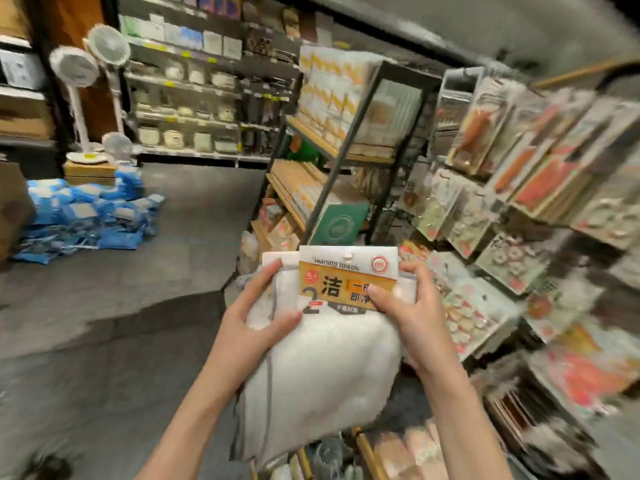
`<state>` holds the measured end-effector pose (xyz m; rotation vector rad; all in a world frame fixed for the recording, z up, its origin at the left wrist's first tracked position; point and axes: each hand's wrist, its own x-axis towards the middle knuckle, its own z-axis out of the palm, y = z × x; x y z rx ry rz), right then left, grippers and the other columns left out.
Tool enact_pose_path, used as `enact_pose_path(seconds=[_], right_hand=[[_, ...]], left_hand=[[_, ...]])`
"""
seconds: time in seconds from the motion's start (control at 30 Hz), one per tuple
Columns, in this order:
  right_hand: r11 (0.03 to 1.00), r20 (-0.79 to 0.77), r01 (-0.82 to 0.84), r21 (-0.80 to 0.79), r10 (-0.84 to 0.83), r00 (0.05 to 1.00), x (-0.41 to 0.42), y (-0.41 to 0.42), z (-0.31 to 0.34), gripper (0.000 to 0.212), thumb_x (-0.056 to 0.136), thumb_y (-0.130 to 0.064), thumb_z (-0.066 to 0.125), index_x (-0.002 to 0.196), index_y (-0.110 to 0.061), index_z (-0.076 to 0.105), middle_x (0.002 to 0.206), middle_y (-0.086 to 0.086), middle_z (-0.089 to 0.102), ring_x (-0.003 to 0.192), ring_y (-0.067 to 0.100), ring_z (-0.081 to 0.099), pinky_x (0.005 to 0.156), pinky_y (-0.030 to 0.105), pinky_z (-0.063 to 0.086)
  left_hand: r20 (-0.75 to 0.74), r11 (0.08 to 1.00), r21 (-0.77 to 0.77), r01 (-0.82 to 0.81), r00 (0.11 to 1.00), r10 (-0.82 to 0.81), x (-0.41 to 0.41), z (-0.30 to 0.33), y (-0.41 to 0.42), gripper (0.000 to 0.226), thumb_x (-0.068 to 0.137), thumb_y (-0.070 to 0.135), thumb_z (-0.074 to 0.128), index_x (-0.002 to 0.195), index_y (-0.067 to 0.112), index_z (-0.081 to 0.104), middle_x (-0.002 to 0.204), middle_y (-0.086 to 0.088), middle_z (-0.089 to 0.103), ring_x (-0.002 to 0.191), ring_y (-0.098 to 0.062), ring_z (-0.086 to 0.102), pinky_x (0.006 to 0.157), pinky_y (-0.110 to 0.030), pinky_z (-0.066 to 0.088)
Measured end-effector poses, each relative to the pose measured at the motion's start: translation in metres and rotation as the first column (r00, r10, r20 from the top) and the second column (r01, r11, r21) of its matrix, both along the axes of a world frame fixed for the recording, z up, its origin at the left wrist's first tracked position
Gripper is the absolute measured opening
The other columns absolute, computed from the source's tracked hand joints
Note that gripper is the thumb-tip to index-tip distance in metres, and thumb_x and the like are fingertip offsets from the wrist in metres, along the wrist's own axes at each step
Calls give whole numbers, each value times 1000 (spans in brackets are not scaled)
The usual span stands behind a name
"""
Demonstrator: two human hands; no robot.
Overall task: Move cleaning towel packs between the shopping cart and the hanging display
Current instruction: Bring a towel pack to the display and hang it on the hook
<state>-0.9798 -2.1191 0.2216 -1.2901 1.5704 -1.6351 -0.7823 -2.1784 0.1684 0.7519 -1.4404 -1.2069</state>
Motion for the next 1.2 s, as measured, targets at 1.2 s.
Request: enact_pose_path(seconds=[1.2], right_hand=[[285,193,957,44,-943,272,-180,363,-30,32,82,-6,70,104,-14,48,93,-2,72,85,14,70,72,20,53]], left_hand=[[47,470,59,881,468,-882,-349,-14,210,42,75,28,74,110,47,61,118,35,55,119,8,47,103,-29,36]])
